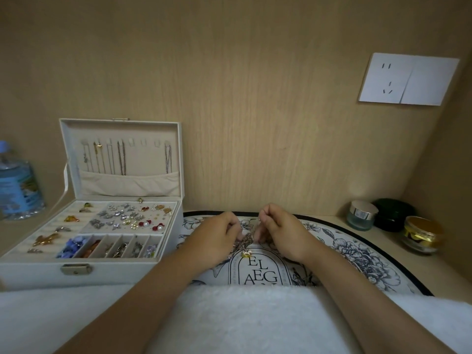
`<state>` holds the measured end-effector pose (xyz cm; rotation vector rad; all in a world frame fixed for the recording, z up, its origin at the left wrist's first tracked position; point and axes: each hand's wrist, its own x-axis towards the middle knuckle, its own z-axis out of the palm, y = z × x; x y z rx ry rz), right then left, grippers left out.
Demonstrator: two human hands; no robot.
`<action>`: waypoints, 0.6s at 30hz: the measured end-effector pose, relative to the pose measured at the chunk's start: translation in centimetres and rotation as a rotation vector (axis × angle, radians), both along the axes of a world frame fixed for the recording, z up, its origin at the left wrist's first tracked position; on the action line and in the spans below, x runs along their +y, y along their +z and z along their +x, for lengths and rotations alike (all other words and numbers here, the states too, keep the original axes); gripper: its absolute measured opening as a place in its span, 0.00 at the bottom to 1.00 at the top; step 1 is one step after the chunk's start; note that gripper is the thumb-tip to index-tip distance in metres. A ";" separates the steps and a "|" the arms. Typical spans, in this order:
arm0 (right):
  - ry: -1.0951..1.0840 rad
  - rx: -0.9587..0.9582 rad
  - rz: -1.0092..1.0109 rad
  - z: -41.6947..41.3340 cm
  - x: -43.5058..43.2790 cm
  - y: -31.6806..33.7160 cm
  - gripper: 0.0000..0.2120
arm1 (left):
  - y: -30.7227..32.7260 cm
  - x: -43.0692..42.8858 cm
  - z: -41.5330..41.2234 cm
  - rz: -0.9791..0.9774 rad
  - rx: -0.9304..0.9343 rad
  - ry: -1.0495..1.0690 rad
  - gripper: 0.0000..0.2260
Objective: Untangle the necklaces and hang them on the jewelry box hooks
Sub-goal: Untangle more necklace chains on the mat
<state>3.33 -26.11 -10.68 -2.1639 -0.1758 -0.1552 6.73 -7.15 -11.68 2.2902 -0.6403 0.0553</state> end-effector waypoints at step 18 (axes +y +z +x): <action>-0.196 -0.107 -0.759 0.0 -1.9 0.3 0.10 | -0.6 0.1 -0.3 0.274 -0.245 -0.018 0.11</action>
